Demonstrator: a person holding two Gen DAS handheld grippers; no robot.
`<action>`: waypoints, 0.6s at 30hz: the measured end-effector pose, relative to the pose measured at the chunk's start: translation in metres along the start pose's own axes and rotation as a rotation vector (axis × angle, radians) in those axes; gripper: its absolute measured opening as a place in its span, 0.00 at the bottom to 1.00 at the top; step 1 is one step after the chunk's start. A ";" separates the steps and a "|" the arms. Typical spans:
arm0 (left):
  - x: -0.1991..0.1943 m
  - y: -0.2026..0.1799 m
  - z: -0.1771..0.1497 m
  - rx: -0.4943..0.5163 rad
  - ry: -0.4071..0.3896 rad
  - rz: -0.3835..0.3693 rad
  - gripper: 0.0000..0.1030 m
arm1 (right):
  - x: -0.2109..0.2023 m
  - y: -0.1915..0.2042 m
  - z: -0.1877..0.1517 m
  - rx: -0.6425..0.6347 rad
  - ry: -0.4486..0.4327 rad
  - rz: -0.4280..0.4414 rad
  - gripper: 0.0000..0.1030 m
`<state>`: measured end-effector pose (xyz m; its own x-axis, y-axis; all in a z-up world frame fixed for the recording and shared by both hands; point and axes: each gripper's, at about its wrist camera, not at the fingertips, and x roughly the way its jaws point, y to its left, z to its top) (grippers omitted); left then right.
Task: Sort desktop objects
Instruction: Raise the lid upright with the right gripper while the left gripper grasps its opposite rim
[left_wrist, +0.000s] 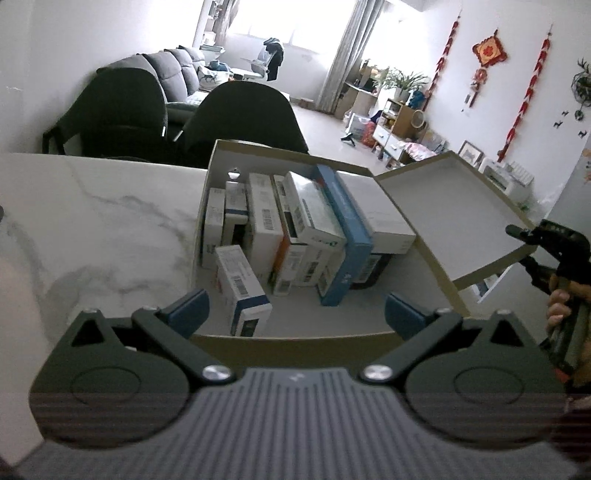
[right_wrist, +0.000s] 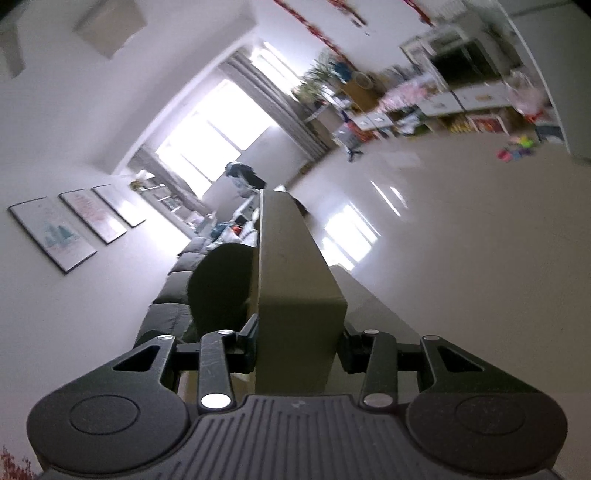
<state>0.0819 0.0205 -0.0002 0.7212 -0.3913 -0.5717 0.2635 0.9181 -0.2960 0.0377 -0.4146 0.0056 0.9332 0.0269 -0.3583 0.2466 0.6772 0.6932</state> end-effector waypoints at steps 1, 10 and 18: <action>0.000 0.000 0.000 -0.008 0.002 -0.013 1.00 | -0.003 0.005 0.000 -0.015 -0.004 0.010 0.42; 0.004 -0.013 0.007 0.005 0.004 -0.094 1.00 | -0.032 0.066 -0.020 -0.263 -0.040 0.016 0.42; 0.017 -0.034 0.028 0.037 0.019 -0.164 0.98 | -0.046 0.099 -0.044 -0.407 -0.059 0.006 0.42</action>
<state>0.1033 -0.0156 0.0219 0.6540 -0.5372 -0.5326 0.4005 0.8432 -0.3587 0.0073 -0.3166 0.0633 0.9507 -0.0027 -0.3101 0.1288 0.9130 0.3871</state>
